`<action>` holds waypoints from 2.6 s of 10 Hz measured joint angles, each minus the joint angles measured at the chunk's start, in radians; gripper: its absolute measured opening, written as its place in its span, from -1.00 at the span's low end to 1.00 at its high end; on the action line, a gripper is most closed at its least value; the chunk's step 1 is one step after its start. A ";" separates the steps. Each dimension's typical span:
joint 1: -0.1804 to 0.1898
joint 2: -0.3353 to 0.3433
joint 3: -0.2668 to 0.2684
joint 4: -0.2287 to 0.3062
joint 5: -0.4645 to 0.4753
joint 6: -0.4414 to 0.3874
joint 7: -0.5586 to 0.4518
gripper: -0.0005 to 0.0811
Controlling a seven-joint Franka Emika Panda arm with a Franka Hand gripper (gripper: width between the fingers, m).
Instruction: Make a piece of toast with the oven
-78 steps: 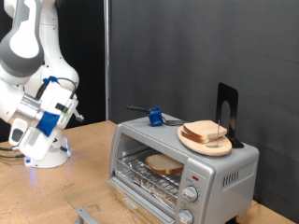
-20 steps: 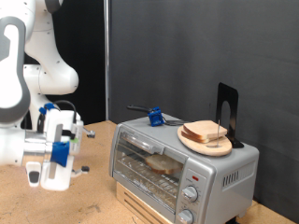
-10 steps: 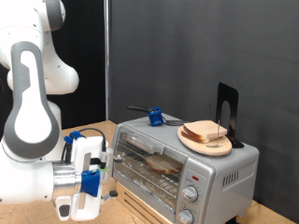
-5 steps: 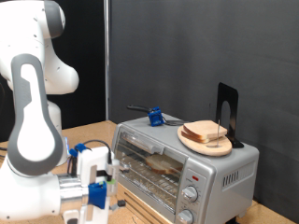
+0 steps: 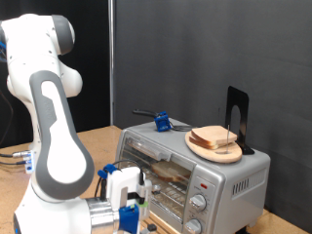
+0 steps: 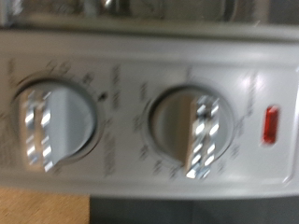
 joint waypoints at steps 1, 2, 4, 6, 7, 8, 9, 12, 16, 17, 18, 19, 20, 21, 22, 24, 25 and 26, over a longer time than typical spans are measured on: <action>0.005 0.021 0.000 0.027 0.000 0.017 0.010 0.99; 0.009 0.044 0.001 0.057 0.002 0.031 0.017 0.99; 0.015 0.086 0.016 0.114 0.004 0.032 0.018 0.99; 0.026 0.109 0.028 0.151 0.004 0.038 0.026 0.99; 0.036 0.115 0.029 0.159 0.004 0.051 0.030 0.99; 0.045 0.123 0.029 0.167 0.004 0.068 0.033 0.99; 0.052 0.135 0.029 0.177 0.004 0.082 0.033 0.99; 0.061 0.166 0.031 0.213 0.004 0.094 0.038 0.99; 0.074 0.178 0.052 0.231 0.004 0.094 0.045 0.99; 0.078 0.178 0.055 0.231 0.004 0.094 0.051 0.99; 0.080 0.177 0.056 0.231 0.004 0.094 0.054 0.99; 0.080 0.177 0.056 0.231 0.004 0.094 0.055 0.99; 0.080 0.178 0.056 0.231 0.004 0.094 0.055 0.99; 0.080 0.177 0.056 0.231 0.005 0.095 0.055 0.99; 0.080 0.177 0.057 0.231 0.007 0.095 0.055 0.96; 0.080 0.177 0.066 0.231 0.007 0.095 0.055 0.51; 0.080 0.177 0.067 0.231 0.007 0.095 0.055 0.51; 0.080 0.178 0.066 0.230 0.007 0.096 0.055 0.01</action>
